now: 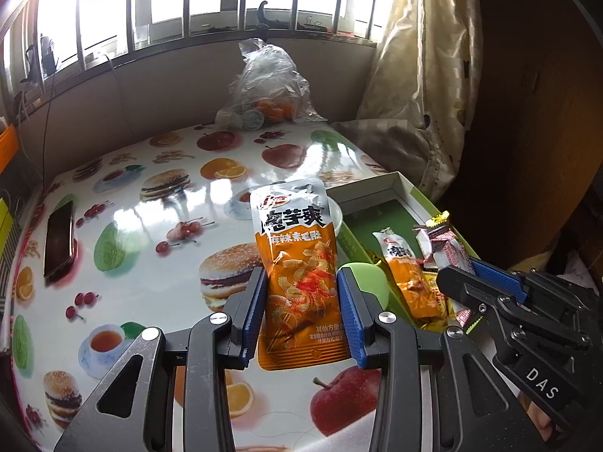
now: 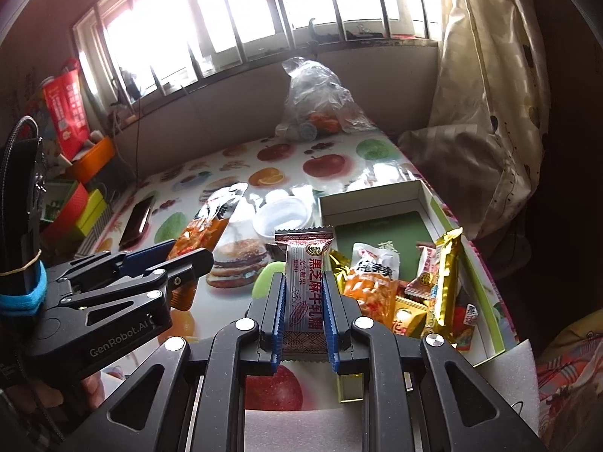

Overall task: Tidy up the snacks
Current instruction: 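Carry the orange pouch and the nougat packet over the green box, then open the left gripper to drop the pouch while the right drops the nougat in the box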

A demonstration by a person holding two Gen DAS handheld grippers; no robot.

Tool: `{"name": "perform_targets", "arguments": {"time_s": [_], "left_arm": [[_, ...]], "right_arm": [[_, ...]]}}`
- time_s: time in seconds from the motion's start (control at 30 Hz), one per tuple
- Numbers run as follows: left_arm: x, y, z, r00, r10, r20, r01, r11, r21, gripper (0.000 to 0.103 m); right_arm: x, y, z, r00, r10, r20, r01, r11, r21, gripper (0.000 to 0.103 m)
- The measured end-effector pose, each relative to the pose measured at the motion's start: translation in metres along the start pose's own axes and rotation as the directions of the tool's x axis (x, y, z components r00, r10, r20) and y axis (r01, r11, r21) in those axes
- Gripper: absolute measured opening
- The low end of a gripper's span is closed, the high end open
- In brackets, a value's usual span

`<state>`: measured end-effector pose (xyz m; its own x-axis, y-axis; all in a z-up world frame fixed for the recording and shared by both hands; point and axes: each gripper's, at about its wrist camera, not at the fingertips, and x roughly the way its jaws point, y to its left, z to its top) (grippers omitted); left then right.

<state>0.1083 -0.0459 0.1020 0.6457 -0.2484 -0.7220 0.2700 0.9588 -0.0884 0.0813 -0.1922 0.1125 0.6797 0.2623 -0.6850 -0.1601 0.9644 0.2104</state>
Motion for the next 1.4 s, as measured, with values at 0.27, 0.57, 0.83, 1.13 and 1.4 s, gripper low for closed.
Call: {"name": "perform_targets", "arguments": {"time_s": [0.27, 0.57, 0.83, 1.13, 1.4], "left_arm": [[0.017, -0.027, 0.007, 0.999, -0.037, -0.021, 0.038, 0.999, 0.039, 0.039], [0.04, -0.044, 0.015, 0.995, -0.076, -0.062, 0.078, 0.996, 0.043, 0.039], [0.061, -0.058, 0.017, 0.989, -0.107, -0.101, 0.112, 0.993, 0.044, 0.04], [0.079, -0.071, 0.016, 0.985, -0.114, -0.133, 0.122, 0.991, 0.054, 0.04], [0.089, -0.079, 0.016, 0.981, -0.121, -0.149, 0.131, 0.989, 0.062, 0.04]], "right_arm": [[-0.005, -0.029, -0.002, 0.999, -0.044, 0.0, 0.044, 0.998, 0.041, 0.017], [0.002, -0.061, -0.009, 0.996, -0.084, -0.029, 0.086, 0.991, 0.101, 0.017], [0.016, -0.074, -0.018, 0.993, -0.092, -0.073, 0.1, 0.987, 0.123, 0.017], [0.027, -0.081, -0.026, 0.988, -0.117, -0.104, 0.128, 0.986, 0.109, 0.017], [0.032, -0.081, -0.026, 0.988, -0.118, -0.101, 0.128, 0.987, 0.095, 0.018]]}}
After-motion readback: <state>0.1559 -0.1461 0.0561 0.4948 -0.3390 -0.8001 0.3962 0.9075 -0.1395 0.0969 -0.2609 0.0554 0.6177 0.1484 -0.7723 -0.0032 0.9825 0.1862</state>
